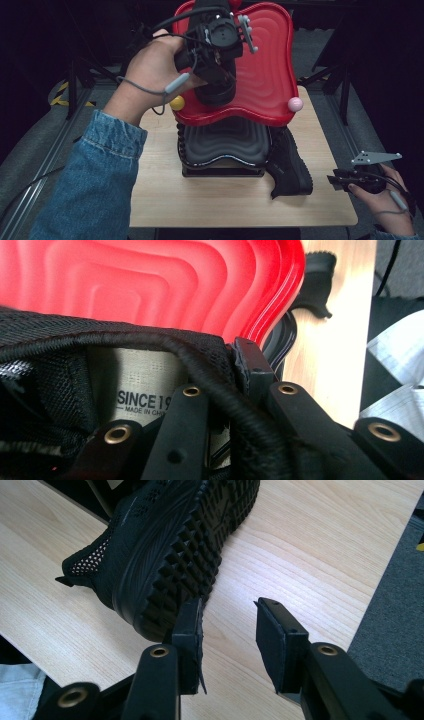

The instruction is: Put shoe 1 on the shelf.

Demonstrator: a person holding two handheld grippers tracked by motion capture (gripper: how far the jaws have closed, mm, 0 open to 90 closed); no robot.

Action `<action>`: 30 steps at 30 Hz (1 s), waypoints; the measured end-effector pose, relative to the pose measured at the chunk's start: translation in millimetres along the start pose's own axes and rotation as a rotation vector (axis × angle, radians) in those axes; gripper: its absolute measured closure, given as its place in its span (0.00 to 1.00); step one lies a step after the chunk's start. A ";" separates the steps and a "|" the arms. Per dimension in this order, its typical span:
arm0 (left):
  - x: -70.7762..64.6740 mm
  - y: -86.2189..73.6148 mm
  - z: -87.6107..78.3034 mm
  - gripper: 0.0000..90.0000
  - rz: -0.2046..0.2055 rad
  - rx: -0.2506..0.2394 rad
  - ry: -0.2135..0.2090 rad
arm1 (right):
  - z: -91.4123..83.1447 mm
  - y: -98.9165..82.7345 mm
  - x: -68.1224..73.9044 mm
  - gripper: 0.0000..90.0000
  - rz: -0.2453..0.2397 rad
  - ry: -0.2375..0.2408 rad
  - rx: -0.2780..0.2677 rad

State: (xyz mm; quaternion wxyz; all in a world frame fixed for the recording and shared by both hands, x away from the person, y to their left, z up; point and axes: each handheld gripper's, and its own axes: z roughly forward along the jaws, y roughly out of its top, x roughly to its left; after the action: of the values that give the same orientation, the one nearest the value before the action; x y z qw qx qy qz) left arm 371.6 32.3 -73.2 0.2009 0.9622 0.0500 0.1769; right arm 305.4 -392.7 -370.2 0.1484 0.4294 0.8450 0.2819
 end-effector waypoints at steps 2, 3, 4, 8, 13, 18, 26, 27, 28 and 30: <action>0.2 -0.2 4.5 0.94 -0.003 -0.001 -0.002 | 0.7 0.3 0.6 0.71 -0.002 0.003 0.002; 0.8 -0.5 5.8 0.94 -0.005 -0.005 -0.006 | 0.8 0.3 0.7 0.71 -0.003 0.003 0.003; 1.1 -0.6 6.6 0.94 -0.008 -0.008 -0.007 | 0.8 0.1 0.6 0.71 -0.002 0.003 0.004; 4.0 1.6 11.4 0.94 -0.013 -0.011 -0.018 | 3.6 -0.3 1.0 0.71 -0.003 0.006 0.011; 4.4 -0.4 15.3 0.94 -0.020 -0.013 -0.022 | 5.4 1.0 4.1 0.71 -0.009 0.013 0.018; 6.0 -0.8 20.9 0.94 -0.035 -0.018 -0.042 | 7.4 1.4 5.4 0.71 -0.014 0.015 0.026; 8.6 -4.1 19.9 0.90 -0.084 -0.034 -0.074 | 8.7 1.4 5.3 0.71 -0.015 0.016 0.030; 8.4 -3.8 19.9 0.86 -0.093 -0.032 -0.080 | 8.4 1.4 5.4 0.70 -0.014 0.015 0.029; 6.9 -3.5 19.2 0.83 -0.096 -0.032 -0.060 | 7.9 1.4 5.3 0.70 -0.016 0.013 0.026; 6.3 -3.6 18.9 0.78 -0.101 -0.033 -0.049 | 7.0 1.5 5.4 0.70 -0.011 0.015 0.025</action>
State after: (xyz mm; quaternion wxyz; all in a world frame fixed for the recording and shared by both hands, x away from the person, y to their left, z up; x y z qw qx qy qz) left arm 384.2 29.6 -88.7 0.2264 0.9591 0.0906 0.1439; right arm 306.6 -385.2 -374.9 0.1382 0.4244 0.8519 0.2737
